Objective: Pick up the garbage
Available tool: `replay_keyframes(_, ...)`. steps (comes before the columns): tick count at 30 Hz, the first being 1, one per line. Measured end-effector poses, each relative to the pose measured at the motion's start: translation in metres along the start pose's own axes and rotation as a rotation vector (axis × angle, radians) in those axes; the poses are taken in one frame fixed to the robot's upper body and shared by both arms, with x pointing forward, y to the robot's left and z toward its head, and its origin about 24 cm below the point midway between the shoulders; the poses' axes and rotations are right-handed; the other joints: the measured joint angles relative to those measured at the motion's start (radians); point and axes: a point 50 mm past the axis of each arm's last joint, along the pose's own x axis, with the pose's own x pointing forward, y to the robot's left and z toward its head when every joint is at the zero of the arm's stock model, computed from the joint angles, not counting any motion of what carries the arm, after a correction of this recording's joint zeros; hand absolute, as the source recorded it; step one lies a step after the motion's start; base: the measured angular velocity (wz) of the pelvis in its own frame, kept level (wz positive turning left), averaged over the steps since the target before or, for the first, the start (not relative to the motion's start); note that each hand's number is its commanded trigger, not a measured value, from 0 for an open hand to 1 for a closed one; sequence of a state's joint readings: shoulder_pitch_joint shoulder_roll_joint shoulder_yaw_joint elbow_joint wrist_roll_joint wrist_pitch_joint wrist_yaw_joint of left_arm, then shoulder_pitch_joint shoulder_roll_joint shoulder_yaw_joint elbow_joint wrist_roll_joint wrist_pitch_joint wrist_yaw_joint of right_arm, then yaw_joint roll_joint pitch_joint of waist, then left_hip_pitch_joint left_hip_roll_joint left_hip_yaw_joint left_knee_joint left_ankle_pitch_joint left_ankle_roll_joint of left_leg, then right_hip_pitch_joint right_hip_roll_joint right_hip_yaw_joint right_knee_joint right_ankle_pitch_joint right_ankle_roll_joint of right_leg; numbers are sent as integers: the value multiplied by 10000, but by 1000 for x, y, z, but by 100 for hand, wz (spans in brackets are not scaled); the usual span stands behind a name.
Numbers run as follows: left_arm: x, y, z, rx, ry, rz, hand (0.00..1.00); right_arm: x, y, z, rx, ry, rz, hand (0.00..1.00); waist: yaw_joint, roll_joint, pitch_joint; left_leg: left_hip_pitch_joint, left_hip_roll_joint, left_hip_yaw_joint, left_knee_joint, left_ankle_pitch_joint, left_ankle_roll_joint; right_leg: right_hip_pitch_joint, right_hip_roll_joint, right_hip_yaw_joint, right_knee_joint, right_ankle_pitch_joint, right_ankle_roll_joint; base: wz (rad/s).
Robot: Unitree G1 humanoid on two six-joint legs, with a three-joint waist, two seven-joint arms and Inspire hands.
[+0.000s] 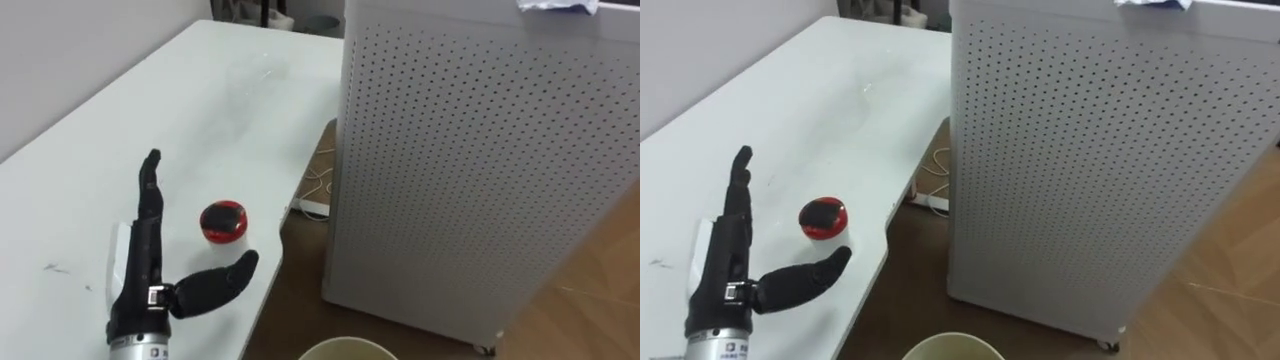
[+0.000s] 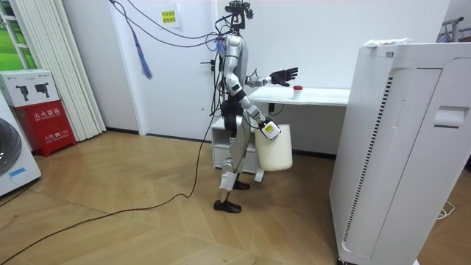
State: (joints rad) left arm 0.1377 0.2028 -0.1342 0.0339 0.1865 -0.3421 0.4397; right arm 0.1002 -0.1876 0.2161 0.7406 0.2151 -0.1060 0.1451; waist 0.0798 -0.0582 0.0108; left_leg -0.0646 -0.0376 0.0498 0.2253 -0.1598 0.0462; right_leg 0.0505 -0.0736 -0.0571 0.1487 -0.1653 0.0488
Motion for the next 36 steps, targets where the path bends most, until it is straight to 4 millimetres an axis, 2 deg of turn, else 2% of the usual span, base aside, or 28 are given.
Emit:
replay_keyframes(4,-3,0,-4,89,259,-33,0,0,1,-1,-29,97,37,100,-55,-10,-11,74,33,30,-14,13,-19,24,28,-12,54,1,-1,-1)
replay_keyframes(9,-8,-1,-20,-167,1155,23,0,0,0,-1,-75,124,23,100,-80,-18,-16,101,50,32,-22,18,-26,33,41,-11,50,1,-2,0)
replay_keyframes(20,-11,0,-28,-376,1722,230,0,0,1,-2,-240,166,47,100,-233,-37,-10,247,54,48,-71,14,-30,117,42,-35,48,1,-2,-1)
replay_keyframes(29,-14,3,-38,-651,2338,678,0,0,1,-2,-251,176,52,100,-405,0,74,255,65,30,-55,13,-32,138,48,-58,44,13,-21,0)
replay_keyframes(36,-14,2,-40,-614,2421,574,0,0,2,-3,-261,211,82,100,-446,-11,78,210,70,57,-102,12,-33,35,57,-12,61,15,-25,-2)
